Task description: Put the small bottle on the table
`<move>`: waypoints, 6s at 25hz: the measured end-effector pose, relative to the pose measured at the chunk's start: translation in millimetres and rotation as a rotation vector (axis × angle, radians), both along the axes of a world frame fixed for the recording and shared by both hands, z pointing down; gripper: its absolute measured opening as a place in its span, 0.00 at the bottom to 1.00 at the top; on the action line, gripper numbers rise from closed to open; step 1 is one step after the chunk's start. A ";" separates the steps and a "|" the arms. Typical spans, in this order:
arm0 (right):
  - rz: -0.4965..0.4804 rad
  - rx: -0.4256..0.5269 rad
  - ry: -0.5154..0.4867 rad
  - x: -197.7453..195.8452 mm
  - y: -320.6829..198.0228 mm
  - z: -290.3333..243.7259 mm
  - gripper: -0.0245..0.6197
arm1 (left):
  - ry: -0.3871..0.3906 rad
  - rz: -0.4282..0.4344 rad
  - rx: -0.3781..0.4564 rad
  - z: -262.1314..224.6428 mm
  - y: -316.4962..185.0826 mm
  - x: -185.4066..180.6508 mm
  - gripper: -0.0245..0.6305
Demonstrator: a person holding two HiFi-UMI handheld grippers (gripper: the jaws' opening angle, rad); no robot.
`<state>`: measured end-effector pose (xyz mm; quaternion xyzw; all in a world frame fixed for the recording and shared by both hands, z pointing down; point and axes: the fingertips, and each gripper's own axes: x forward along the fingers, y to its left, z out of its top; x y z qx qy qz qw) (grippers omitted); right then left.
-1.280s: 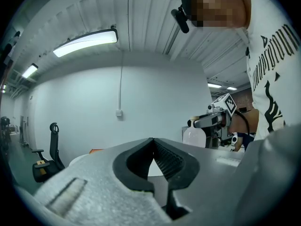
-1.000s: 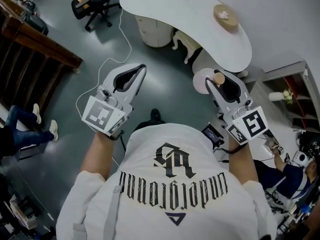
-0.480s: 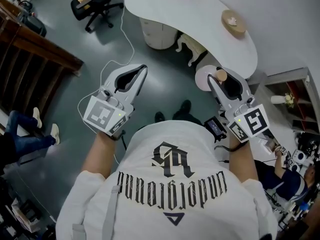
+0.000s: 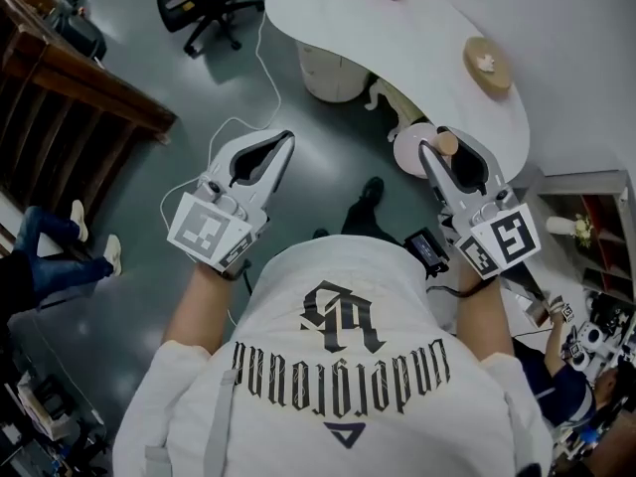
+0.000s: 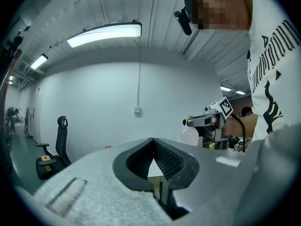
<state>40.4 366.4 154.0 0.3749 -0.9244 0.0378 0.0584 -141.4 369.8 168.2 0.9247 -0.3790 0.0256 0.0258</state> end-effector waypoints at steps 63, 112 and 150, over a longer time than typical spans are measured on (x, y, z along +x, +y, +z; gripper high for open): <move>-0.023 -0.157 0.143 21.3 -487.1 127.6 0.25 | -0.035 0.104 -0.231 115.2 -492.8 67.4 0.05; -0.127 -0.369 0.366 -30.6 -597.9 377.0 0.26 | -0.072 0.184 -0.369 315.1 -611.6 83.3 0.05; -0.105 -0.382 0.422 -22.5 -588.0 403.7 0.37 | -0.109 0.187 -0.350 325.1 -590.1 80.9 0.05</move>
